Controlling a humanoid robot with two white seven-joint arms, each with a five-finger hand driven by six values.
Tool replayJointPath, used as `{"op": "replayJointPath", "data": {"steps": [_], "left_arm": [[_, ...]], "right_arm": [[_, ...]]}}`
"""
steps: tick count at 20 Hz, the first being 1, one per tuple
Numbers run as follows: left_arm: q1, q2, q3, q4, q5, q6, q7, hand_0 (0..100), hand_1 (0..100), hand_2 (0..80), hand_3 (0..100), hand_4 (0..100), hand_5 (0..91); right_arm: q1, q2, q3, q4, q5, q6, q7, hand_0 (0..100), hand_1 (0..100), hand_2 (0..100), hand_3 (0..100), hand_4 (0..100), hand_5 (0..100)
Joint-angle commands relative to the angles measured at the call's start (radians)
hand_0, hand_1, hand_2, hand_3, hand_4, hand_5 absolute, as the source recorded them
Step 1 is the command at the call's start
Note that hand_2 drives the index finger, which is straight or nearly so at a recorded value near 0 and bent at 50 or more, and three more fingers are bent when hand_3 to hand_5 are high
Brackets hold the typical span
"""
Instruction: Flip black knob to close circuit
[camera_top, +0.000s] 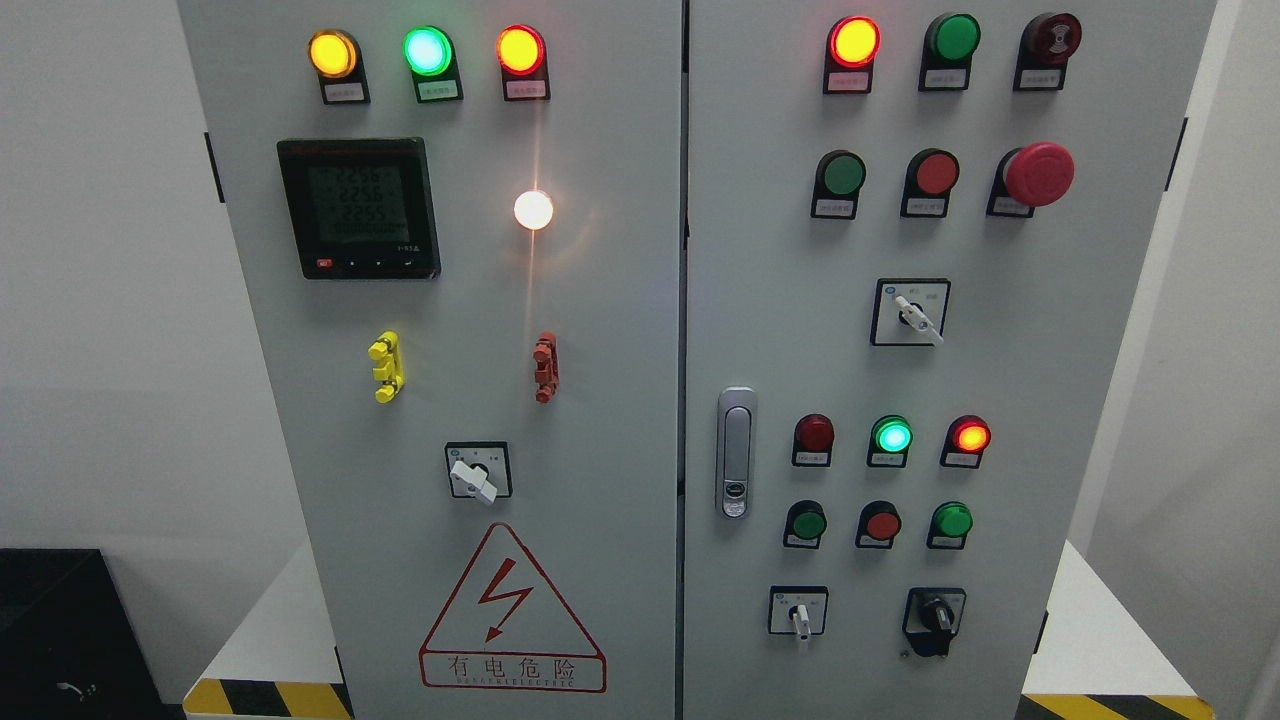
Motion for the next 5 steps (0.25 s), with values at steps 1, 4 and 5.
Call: {"op": "replayJointPath", "data": {"steps": [1,4,5], "left_arm": [[0.022,0.001,0.0,-0.023,0.0,-0.001,0.0,12,56,0.0,0,0,0.0],[0.022,-0.001,0.0,-0.023,0.0,-0.001,0.0,12,56,0.0,0,0,0.0],[0.022,0.001,0.0,-0.023,0.0,-0.001,0.0,12,56,0.0,0,0,0.0]], "right_arm": [[-0.001,0.003,-0.02,0.022,-0.033,0.003,0.005,0,0,0,0,0,0],[-0.003,0.003,-0.021,0.029,-0.033,0.003,0.009,0,0,0,0,0,0],[-0.003,0.003,-0.021,0.029,-0.033,0.003,0.009,0,0,0,0,0,0]]}}
